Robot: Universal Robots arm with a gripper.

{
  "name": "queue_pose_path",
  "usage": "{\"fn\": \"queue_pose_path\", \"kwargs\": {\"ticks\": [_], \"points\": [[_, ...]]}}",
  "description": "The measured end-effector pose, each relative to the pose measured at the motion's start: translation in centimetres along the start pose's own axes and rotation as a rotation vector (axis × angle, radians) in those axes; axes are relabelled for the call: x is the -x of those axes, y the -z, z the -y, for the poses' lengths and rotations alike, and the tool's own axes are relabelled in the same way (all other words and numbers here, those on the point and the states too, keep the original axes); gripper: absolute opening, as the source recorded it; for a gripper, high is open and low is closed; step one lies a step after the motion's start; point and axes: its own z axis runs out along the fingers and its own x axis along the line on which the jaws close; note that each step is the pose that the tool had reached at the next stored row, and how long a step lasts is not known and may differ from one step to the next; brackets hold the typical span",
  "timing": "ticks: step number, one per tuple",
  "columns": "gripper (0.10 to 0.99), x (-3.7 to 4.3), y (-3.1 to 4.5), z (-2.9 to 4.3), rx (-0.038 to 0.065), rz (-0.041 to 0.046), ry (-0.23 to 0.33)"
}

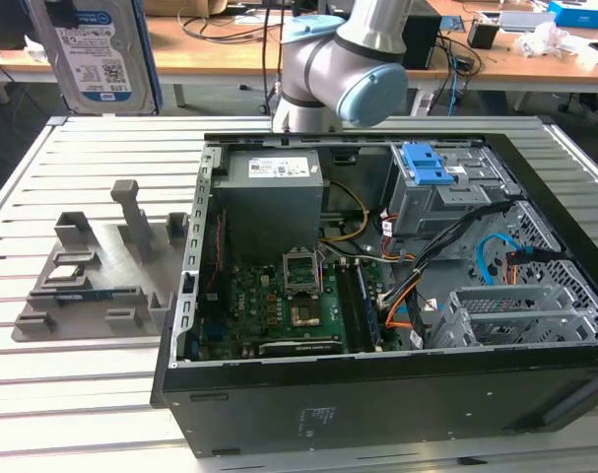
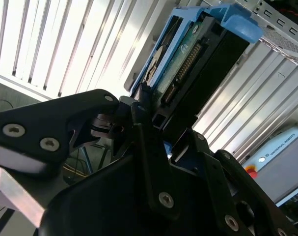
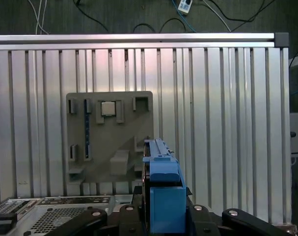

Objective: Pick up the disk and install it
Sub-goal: 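Pick up the disk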

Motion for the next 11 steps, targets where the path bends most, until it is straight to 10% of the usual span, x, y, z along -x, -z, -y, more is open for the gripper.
{"fn": "queue_pose_path", "kwargs": {"ticks": [11], "points": [[0.365, 0.11, 0.02, 3.76, 0.0, -0.0019, 0.0]]}}
